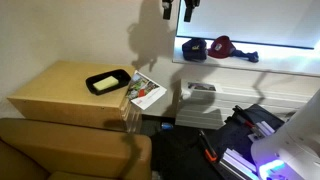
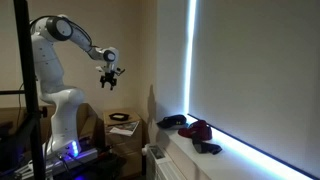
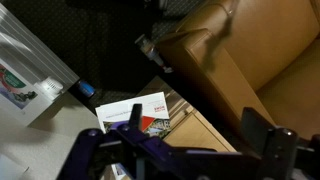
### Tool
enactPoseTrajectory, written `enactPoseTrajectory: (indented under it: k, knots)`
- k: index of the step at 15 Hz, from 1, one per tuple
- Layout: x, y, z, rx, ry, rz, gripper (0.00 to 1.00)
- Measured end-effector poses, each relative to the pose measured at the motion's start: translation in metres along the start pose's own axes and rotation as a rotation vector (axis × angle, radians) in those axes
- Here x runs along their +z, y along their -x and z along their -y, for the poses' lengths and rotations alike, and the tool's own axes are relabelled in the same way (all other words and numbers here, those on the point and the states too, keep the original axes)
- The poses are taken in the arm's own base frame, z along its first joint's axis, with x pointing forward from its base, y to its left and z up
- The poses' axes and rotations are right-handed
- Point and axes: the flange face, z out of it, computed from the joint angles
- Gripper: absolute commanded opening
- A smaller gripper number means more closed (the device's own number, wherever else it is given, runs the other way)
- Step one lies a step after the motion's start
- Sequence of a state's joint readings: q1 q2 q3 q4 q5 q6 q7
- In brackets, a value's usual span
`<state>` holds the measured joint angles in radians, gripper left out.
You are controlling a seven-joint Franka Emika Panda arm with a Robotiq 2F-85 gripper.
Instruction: Pick up the book from the cabinet and put it by the window.
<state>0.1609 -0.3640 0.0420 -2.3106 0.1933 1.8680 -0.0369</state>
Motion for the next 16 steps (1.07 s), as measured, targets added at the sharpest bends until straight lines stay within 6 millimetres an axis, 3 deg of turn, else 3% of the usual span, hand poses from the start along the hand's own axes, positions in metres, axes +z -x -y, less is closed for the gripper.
enactPoseTrajectory:
  k: [4,6,9,12,14,16]
  knots:
    - [0.003,-0.003,-0.007,0.063,-0.001,0.007,1.0]
    - [0.017,-0.015,-0.036,0.172,-0.01,0.01,1.0]
    - [0.057,-0.028,-0.114,0.344,-0.047,0.06,1.0]
    - [0.111,-0.022,-0.182,0.521,-0.111,0.108,1.0]
    - [0.15,-0.015,-0.204,0.629,-0.167,0.145,1.0]
    - [0.184,-0.009,-0.205,0.73,-0.226,0.186,1.0]
